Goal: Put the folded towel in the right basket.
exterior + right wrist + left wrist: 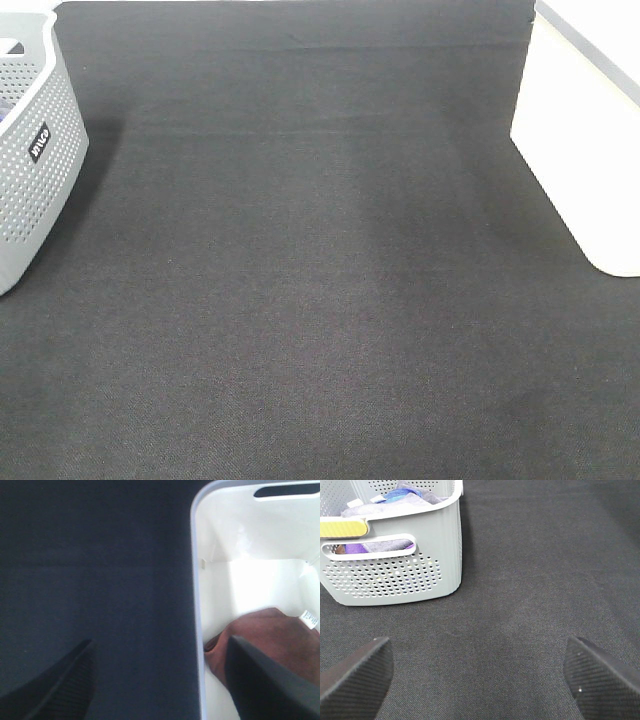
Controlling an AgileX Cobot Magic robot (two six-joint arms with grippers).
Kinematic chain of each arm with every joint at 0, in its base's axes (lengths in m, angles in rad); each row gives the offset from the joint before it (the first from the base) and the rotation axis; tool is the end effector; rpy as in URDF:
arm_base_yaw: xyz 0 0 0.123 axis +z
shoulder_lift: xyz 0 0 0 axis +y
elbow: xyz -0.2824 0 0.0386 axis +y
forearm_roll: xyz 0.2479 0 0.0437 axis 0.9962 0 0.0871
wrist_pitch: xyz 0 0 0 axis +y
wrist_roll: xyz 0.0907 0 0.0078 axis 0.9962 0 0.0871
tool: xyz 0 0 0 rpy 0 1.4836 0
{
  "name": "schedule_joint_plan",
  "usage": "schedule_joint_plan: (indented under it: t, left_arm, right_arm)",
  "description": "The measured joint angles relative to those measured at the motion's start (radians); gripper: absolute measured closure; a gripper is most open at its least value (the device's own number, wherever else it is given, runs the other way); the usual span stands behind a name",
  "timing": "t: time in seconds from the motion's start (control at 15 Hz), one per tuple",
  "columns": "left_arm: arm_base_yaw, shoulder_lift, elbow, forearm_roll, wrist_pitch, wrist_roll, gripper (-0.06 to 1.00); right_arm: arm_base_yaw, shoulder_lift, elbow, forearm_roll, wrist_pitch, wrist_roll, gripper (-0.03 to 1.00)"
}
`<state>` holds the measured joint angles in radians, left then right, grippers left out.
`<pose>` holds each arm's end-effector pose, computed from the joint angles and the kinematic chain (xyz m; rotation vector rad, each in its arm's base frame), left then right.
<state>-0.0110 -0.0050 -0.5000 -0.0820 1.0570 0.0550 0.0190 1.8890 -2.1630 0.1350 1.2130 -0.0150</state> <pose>-0.0057 -0.0064 0.2777 0.0709 2.0324 -0.0703 0.4111 0.0193 0.4204 -0.0414 2.4178 0.1765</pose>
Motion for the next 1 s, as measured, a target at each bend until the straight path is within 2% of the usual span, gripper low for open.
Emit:
schedule_joint_plan:
  t: [0.13, 0.33, 0.8, 1.0]
  left_arm:
    - [0.000, 0.000, 0.000, 0.000, 0.000, 0.000, 0.07]
    - [0.000, 0.000, 0.000, 0.000, 0.000, 0.000, 0.07]
    - [0.000, 0.000, 0.000, 0.000, 0.000, 0.000, 0.07]
    - [0.000, 0.000, 0.000, 0.000, 0.000, 0.000, 0.07]
  right_arm:
    - [0.000, -0.077, 0.073, -0.017, 0.000, 0.015, 0.29]
    - [0.000, -0.281, 0.339, -0.070, 0.001, 0.015, 0.29]
    - [0.000, -0.816, 1.084, -0.070, 0.000, 0.023, 0.29]
    - [0.000, -1.117, 1.402, -0.070, 0.002, 0.023, 0.29]
